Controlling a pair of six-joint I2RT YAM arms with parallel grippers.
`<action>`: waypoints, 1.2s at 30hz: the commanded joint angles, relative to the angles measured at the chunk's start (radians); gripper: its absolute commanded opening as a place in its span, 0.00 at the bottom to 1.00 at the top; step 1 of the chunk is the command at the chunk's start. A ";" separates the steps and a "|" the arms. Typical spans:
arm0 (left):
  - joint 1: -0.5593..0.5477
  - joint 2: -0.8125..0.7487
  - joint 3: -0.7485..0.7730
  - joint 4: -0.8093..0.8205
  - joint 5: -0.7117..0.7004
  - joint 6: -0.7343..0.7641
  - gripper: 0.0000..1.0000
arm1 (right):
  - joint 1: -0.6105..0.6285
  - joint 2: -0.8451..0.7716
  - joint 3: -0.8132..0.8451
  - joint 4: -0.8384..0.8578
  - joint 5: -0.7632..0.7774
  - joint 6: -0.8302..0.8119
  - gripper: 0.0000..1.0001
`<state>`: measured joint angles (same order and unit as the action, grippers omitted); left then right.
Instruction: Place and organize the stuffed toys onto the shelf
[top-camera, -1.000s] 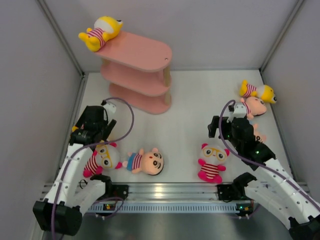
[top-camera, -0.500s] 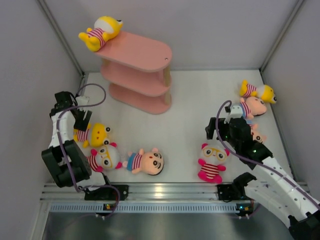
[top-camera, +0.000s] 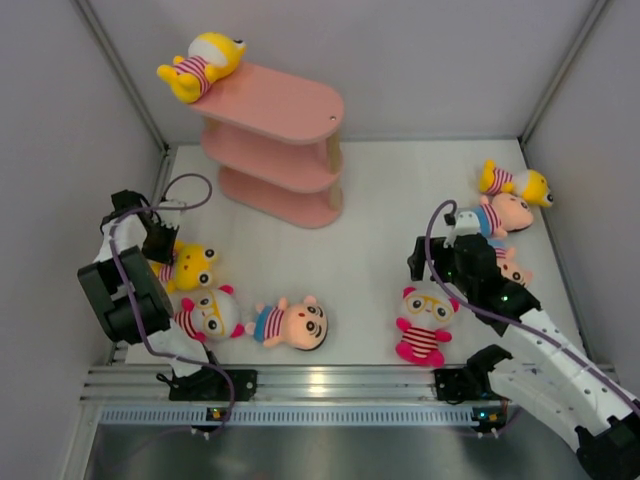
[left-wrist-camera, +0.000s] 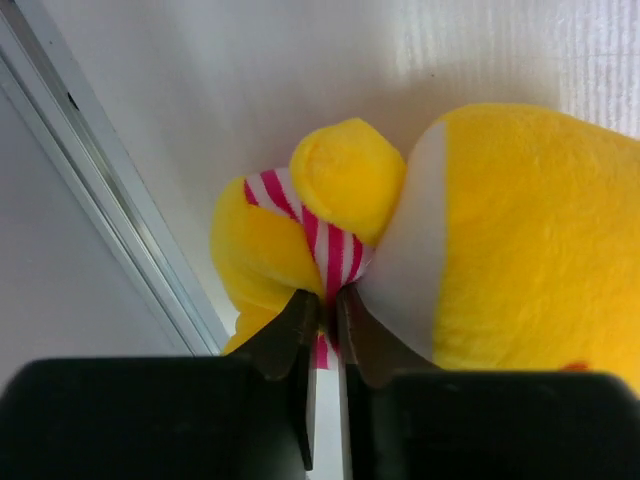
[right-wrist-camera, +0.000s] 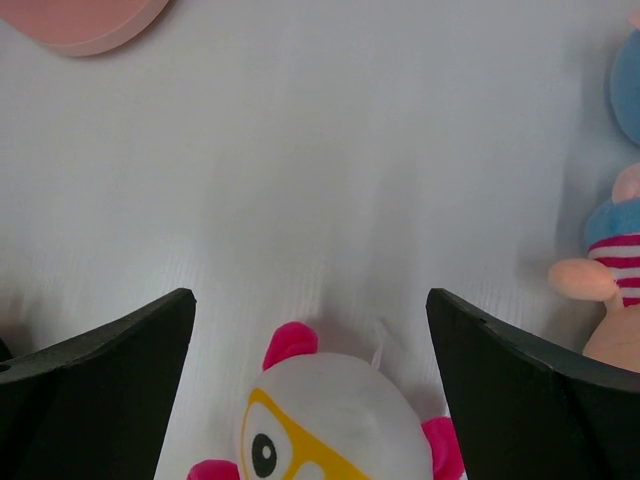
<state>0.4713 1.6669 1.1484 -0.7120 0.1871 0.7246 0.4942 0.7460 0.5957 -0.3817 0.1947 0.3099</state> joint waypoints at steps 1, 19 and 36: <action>0.001 0.014 -0.039 -0.024 0.093 0.003 0.04 | -0.005 -0.026 0.019 0.038 -0.038 -0.020 0.99; 0.001 -0.594 0.053 -0.231 0.363 -0.416 0.01 | 0.409 0.285 0.268 0.458 -0.275 -0.078 0.87; 0.000 -0.711 0.211 -0.394 0.653 -0.531 0.01 | 0.595 0.915 0.801 0.728 -0.537 0.118 0.97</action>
<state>0.4713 0.9646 1.3243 -1.0859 0.7525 0.2253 1.0653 1.6081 1.2938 0.2382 -0.2779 0.3649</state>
